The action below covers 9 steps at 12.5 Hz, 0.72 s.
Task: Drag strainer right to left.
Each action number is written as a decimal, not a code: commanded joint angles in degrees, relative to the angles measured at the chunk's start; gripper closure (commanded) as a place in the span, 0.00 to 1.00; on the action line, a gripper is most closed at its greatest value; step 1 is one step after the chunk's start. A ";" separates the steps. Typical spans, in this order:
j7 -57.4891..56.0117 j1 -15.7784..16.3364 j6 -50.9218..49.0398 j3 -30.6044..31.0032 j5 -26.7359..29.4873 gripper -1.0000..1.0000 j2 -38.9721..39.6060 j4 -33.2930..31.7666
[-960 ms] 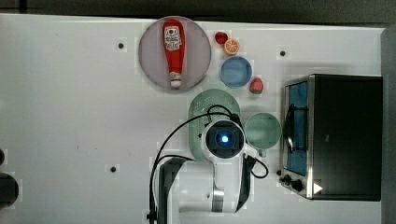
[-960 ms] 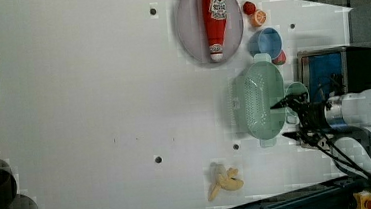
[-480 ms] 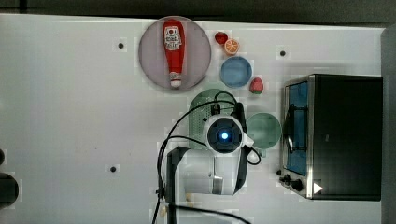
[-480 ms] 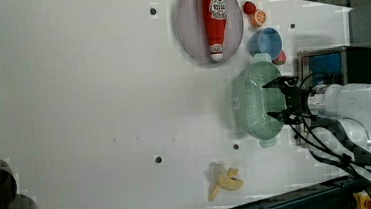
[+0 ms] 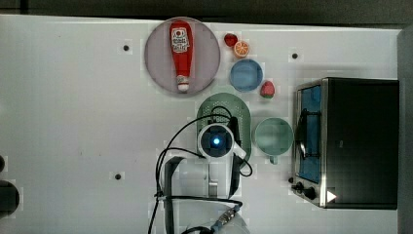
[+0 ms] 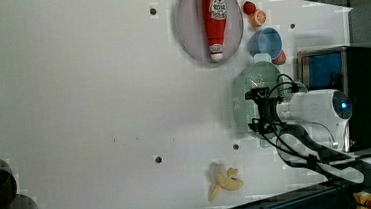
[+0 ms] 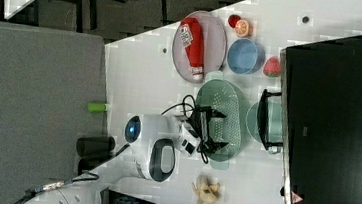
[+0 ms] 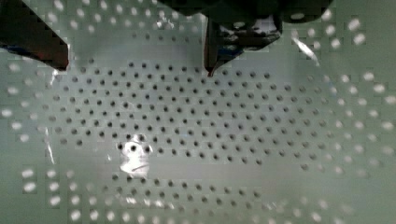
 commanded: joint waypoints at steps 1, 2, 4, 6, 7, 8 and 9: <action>4.84 0.47 1.26 1.71 -0.47 0.00 -1.92 -0.16; 5.03 0.77 1.32 2.17 -0.47 0.00 -1.90 -0.14; 6.23 1.62 1.59 2.78 -0.43 0.00 -1.85 -0.14; 7.99 2.68 1.66 3.12 -0.36 0.00 -1.85 -0.04; 9.33 3.35 1.67 3.29 -0.35 0.00 -1.85 -0.02; 10.70 4.04 1.65 3.66 -0.35 0.00 -1.85 0.02; 12.53 4.82 1.63 4.18 -0.34 0.00 -1.82 0.17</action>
